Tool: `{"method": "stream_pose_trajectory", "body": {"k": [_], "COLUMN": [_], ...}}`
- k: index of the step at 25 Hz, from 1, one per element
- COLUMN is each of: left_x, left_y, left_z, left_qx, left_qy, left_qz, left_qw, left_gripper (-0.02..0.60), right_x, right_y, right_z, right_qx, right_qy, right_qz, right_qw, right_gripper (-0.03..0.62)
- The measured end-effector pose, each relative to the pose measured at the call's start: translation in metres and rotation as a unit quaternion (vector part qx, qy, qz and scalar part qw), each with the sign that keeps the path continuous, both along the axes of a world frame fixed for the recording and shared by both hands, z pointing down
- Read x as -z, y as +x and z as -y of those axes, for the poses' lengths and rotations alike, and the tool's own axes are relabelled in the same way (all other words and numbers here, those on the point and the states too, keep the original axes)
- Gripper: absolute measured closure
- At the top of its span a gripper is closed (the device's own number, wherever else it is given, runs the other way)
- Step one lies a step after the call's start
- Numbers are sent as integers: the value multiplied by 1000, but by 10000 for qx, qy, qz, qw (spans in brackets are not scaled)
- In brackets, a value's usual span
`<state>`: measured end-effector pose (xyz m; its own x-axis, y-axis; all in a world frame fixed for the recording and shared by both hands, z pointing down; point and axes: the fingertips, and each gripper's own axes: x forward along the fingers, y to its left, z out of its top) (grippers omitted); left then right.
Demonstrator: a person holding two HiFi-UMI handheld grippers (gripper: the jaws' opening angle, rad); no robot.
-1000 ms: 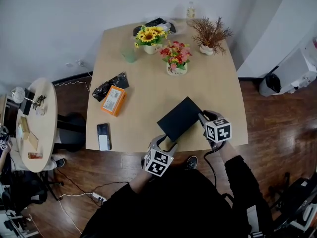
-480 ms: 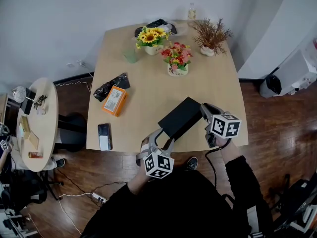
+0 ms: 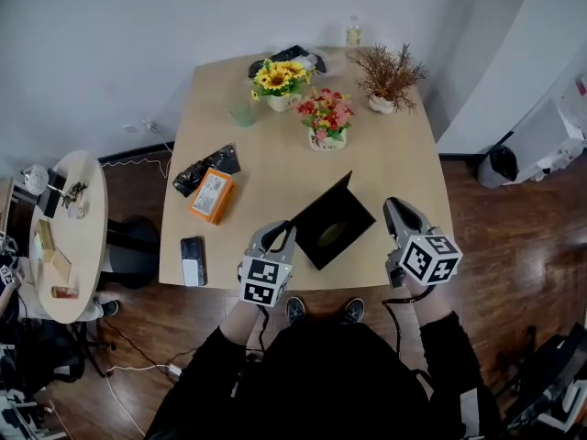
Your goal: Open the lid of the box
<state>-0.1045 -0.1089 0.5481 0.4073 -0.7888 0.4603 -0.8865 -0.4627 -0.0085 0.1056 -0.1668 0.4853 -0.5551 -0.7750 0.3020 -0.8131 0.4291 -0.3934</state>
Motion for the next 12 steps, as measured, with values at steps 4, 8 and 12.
{"method": "stream_pose_trajectory", "body": {"k": [4, 8, 12], "left_x": [-8, -26, -39], "left_y": [-30, -55, -82], "left_z": [27, 37, 17], "left_qx": [243, 799, 1651], "left_qy": [-408, -1019, -1330], "left_qz": [-1329, -2850, -3850], "left_qw": [9900, 9497, 8982], "left_gripper": [546, 541, 538], "right_x": [-16, -31, -21], "right_y": [28, 50, 56], "right_z": [-35, -49, -55], "right_qx": [-180, -473, -600], "right_qy": [-201, -427, -362], "right_qz": [-103, 24, 171], "right_qw": [9996, 9980, 9974], "right_gripper": [576, 576, 576]}}
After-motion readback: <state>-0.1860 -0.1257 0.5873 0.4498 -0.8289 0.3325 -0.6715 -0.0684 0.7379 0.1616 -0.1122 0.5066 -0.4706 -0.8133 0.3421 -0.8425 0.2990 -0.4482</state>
